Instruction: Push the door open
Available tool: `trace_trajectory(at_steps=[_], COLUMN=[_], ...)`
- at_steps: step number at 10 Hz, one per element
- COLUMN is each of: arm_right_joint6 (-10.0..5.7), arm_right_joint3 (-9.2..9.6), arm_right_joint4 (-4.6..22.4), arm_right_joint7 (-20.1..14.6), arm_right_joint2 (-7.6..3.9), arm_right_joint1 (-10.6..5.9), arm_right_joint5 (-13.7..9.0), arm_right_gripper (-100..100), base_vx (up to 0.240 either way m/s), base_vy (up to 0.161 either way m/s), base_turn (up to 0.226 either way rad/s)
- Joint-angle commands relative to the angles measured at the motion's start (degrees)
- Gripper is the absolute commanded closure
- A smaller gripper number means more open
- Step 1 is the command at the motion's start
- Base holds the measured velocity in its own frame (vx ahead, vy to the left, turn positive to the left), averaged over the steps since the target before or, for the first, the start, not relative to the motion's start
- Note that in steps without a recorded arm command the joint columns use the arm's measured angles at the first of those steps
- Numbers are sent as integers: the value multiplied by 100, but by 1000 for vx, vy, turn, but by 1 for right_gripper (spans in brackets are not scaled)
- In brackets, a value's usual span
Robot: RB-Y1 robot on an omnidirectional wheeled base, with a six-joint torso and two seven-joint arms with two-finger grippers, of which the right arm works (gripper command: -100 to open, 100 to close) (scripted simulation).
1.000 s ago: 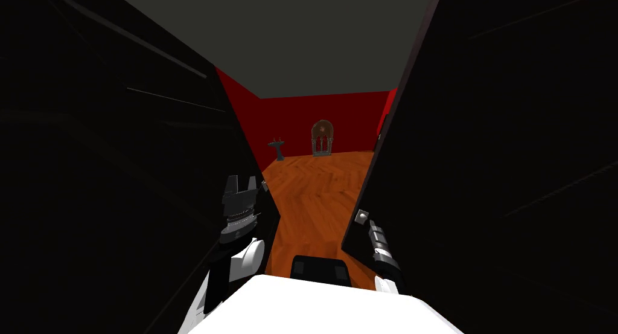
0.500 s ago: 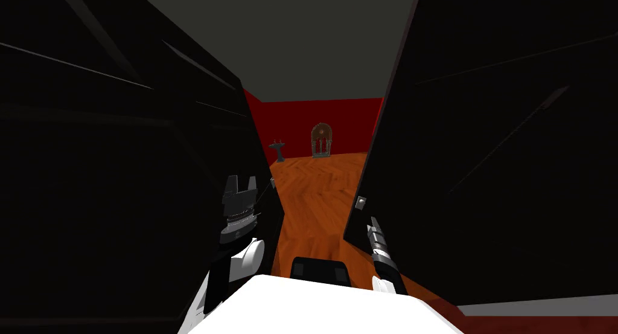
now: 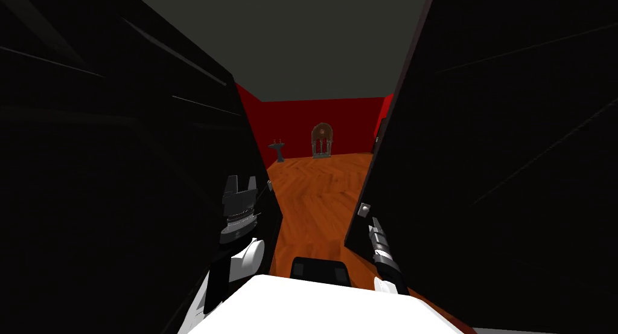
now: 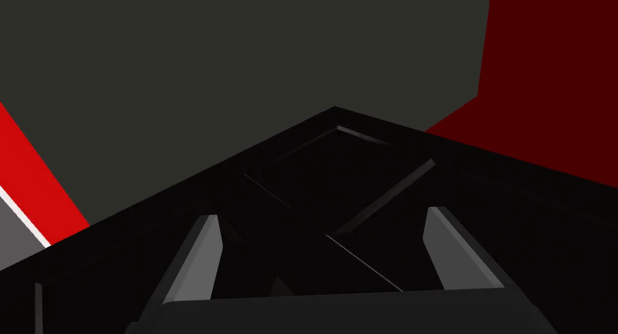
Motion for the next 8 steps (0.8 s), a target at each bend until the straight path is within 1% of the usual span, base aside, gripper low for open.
trace_trajectory(at_steps=[1, 3, 4, 5, 6, 8], arm_right_joint6=[-48, -117, -149, -129, -129, -129], arm_right_joint3=[-16, -40, -51, -43, -43, -43], arm_right_joint4=[38, 98, 126, 109, 109, 109], arm_right_joint7=[10, 21, 26, 23, 23, 23], arm_right_joint2=[1, 43, 82, 64, 64, 64], arm_right_joint1=[-12, -29, -36, -31, -31, -31], arm_right_joint5=[-6, -14, -18, -15, -15, -15], arm_right_gripper=[-100, -100, -100, -100, 100, 100], base_vx=[206, 228, 201, 78, -14, -26], base_vy=[-70, -85, -78, -41, 11, 13], base_turn=[21, 32, 26, 7, -7, 3])
